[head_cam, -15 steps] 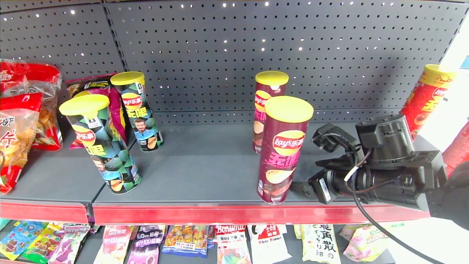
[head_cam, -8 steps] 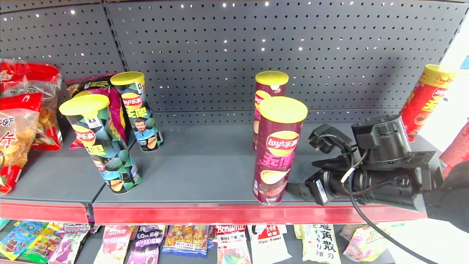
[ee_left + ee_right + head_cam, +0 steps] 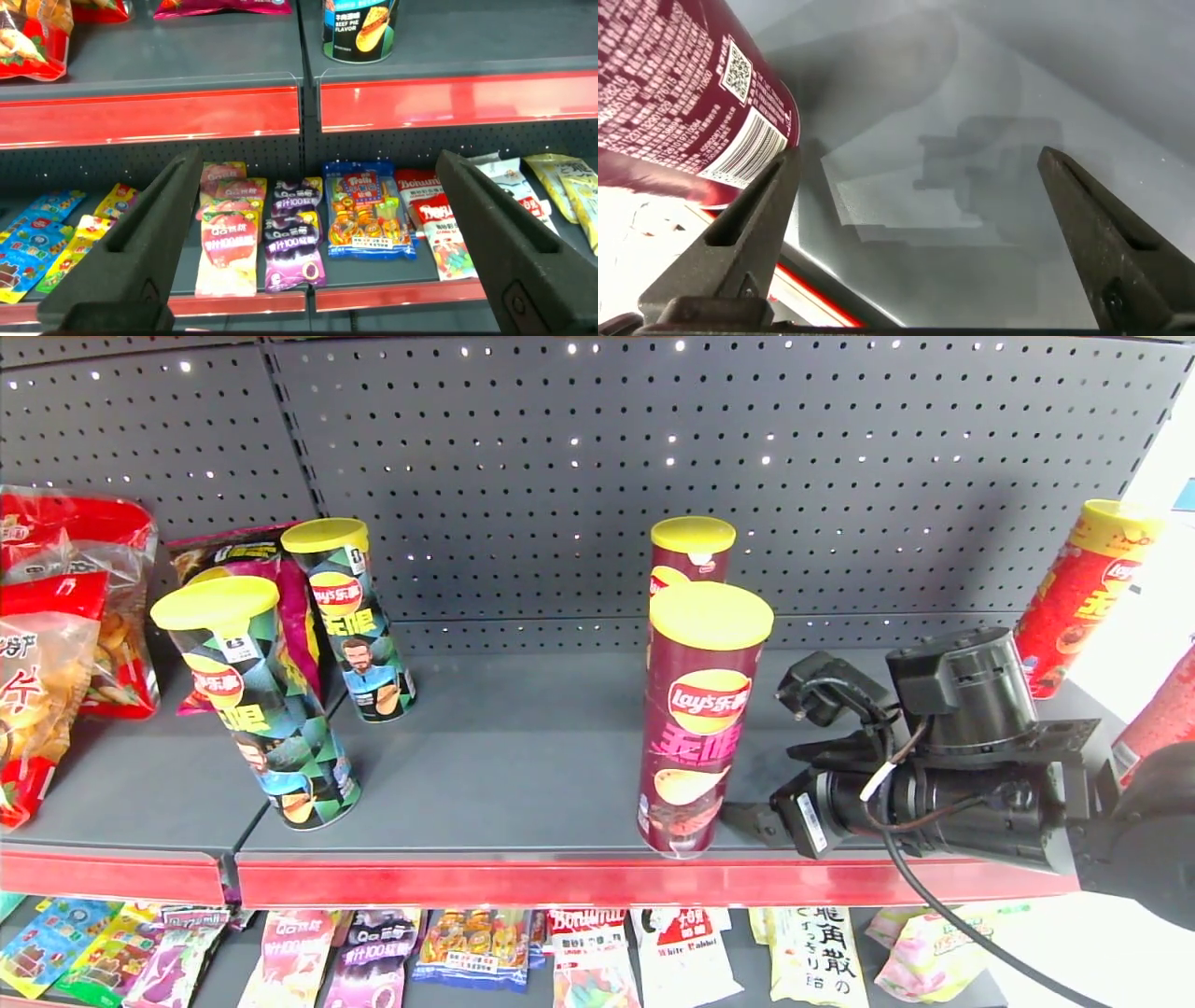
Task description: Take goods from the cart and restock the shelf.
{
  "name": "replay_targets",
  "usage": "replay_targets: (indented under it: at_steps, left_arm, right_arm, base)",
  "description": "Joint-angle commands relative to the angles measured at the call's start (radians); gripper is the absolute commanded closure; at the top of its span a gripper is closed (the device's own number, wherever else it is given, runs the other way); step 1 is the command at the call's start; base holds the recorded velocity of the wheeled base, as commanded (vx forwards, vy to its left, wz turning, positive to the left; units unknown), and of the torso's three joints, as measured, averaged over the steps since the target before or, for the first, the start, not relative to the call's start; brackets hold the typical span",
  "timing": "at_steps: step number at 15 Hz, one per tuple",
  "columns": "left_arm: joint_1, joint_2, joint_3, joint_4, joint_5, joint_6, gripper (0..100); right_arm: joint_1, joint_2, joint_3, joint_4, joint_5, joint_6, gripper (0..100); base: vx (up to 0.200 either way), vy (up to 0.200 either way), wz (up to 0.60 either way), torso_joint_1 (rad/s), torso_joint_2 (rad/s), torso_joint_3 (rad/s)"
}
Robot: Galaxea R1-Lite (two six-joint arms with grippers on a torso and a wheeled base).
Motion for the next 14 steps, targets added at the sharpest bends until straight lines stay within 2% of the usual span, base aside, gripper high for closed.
replay_targets:
  at_steps: [1, 14]
  left_arm:
    - [0.002, 0.002, 0.0, 0.0, 0.0, 0.0, 0]
    - [0.0, 0.002, 0.0, 0.0, 0.0, 0.0, 0]
  right_arm:
    - [0.0, 0.001, 0.0, 0.0, 0.0, 0.0, 0]
    - [0.002, -0.016, 0.007, 0.0, -0.001, 0.004, 0]
  base:
    - [0.0, 0.0, 0.0, 0.0, 0.0, 0.0]
    - [0.0, 0.0, 0.0, 0.0, 0.0, 0.0]
